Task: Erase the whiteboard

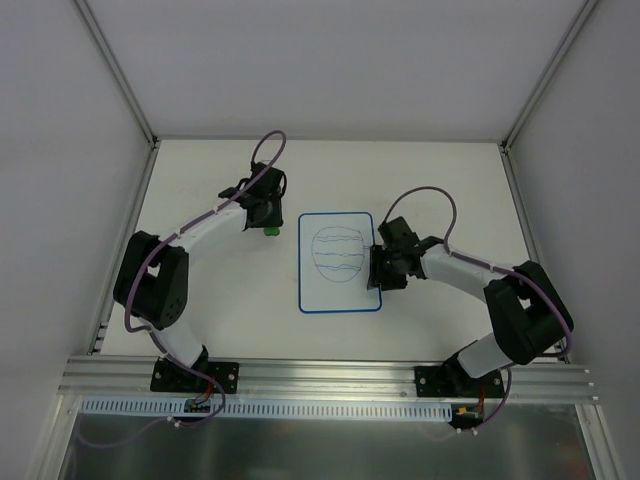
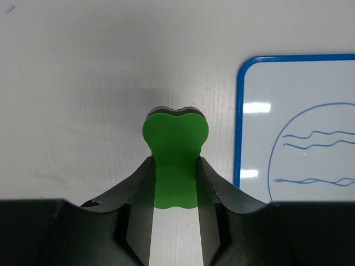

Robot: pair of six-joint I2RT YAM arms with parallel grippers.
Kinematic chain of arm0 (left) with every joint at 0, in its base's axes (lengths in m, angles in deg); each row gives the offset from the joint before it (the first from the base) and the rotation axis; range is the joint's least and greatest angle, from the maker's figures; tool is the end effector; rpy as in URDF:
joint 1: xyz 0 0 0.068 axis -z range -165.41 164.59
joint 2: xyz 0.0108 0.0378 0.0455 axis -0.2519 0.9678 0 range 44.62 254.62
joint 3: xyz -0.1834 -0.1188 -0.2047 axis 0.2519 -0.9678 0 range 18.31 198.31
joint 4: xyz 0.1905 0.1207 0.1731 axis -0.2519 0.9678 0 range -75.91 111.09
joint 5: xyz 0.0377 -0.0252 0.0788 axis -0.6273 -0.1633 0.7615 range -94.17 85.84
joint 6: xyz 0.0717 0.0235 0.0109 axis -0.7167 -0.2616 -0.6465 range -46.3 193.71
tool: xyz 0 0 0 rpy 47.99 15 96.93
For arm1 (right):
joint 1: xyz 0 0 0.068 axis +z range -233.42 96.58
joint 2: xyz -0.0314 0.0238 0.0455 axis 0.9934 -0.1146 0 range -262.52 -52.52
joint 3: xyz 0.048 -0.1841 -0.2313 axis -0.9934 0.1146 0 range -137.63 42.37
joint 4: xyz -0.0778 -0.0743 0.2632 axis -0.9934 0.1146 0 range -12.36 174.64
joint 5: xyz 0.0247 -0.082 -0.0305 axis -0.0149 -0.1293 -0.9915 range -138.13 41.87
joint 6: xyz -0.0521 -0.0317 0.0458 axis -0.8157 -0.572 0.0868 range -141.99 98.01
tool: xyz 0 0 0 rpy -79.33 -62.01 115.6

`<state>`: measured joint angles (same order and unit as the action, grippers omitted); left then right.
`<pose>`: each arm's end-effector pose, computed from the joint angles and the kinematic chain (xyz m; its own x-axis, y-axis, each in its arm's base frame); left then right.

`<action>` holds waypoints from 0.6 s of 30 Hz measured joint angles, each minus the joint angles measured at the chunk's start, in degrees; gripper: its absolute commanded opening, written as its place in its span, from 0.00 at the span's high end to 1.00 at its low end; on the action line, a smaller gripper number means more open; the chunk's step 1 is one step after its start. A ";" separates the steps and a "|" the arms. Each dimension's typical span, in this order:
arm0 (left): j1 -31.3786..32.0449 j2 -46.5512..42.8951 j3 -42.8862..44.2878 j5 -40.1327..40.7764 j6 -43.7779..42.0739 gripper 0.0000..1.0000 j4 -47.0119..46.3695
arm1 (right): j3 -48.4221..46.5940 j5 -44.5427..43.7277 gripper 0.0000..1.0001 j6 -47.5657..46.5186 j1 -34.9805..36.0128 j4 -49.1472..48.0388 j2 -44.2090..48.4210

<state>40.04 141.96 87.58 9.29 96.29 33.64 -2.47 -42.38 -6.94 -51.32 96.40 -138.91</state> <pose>0.3814 -0.1648 0.2277 -0.7219 -0.0700 -0.6884 -0.0010 0.9950 -0.1002 0.2604 0.1710 0.1505 -0.8590 -0.2337 -0.4556 -0.3600 0.9084 0.2127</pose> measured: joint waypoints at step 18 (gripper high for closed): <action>7.30 10.23 10.29 -4.37 -6.64 0.98 0.33 | 1.55 -12.76 1.00 11.67 6.10 -1.77 1.07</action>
<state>47.34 152.19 97.88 4.92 89.65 33.97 -0.92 -55.14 4.73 -45.22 94.63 -137.84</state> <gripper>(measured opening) 0.306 0.022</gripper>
